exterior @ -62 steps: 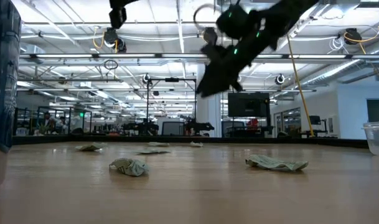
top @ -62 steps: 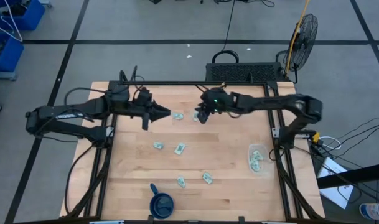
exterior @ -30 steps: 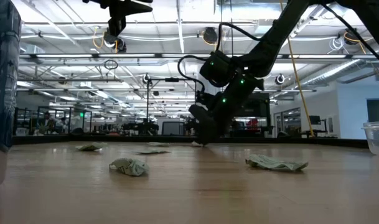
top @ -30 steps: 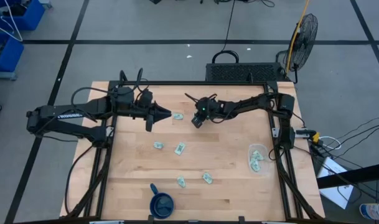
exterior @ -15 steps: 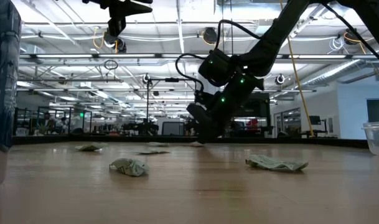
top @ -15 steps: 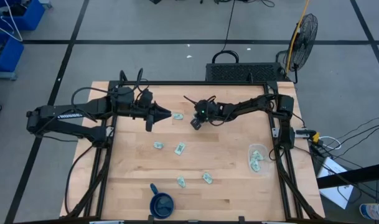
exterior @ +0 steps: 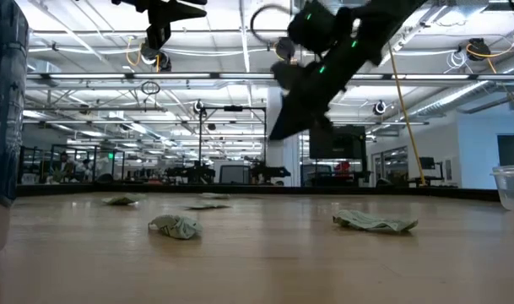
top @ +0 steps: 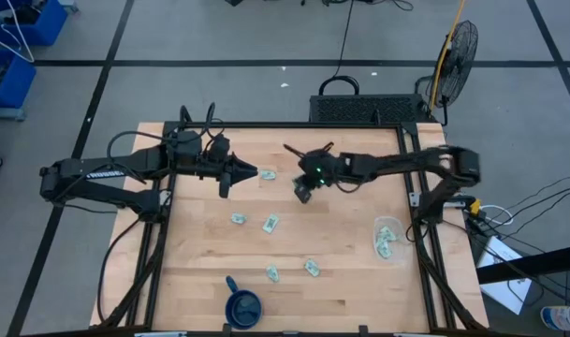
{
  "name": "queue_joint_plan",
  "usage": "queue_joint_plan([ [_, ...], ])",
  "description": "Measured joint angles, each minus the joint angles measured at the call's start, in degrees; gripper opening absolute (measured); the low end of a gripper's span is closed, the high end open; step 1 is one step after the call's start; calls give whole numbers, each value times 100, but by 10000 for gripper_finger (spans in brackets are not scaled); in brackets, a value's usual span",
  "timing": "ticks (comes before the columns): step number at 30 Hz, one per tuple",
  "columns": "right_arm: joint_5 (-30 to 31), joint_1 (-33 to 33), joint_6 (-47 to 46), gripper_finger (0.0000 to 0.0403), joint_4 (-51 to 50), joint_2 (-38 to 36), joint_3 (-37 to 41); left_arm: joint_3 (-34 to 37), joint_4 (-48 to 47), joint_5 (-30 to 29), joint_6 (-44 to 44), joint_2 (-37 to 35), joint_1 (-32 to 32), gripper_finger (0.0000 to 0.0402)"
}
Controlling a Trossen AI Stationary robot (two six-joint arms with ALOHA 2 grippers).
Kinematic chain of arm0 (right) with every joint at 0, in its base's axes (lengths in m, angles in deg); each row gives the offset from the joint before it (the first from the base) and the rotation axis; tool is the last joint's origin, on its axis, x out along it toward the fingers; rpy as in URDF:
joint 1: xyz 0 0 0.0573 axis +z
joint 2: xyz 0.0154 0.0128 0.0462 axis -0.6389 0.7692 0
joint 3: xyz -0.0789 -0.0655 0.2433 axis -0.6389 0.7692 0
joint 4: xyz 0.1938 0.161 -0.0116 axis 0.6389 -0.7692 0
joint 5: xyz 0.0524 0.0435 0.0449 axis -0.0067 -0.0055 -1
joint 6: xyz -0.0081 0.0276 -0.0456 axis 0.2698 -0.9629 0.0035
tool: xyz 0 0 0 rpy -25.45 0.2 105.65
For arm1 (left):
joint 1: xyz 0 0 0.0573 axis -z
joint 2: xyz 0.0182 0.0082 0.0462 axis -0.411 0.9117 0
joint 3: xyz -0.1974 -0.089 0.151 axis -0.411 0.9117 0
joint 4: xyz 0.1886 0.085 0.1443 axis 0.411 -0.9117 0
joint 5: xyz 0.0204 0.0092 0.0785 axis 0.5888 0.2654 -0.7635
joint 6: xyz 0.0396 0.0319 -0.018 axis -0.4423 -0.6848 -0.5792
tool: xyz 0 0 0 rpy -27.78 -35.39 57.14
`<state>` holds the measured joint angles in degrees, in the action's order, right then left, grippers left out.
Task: Pick and place Stevia / Truvia into bins
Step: Put the green stevia packet into the transparent container
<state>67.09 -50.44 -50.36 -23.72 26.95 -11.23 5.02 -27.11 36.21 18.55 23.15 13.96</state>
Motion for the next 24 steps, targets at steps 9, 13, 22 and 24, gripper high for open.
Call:
queue_joint_plan([
  [9, -1809, 866, -1252, 0, -4330, -1975, -4, 0, 0, -2, 15, 0, 4, 85],
  [13, -1793, 1407, -2274, 0, -6215, -2614, -2, 0, 0, -15, 15, 13, 4, 85],
  [22, -1230, 2181, -3549, 1, -6717, -3252, 627, 0, 3, -302, 0, 13, 4, 85],
  [24, -1168, 2234, -3643, 4, -6456, -3258, 977, 0, 5, -301, 4, 13, 4, 85],
])
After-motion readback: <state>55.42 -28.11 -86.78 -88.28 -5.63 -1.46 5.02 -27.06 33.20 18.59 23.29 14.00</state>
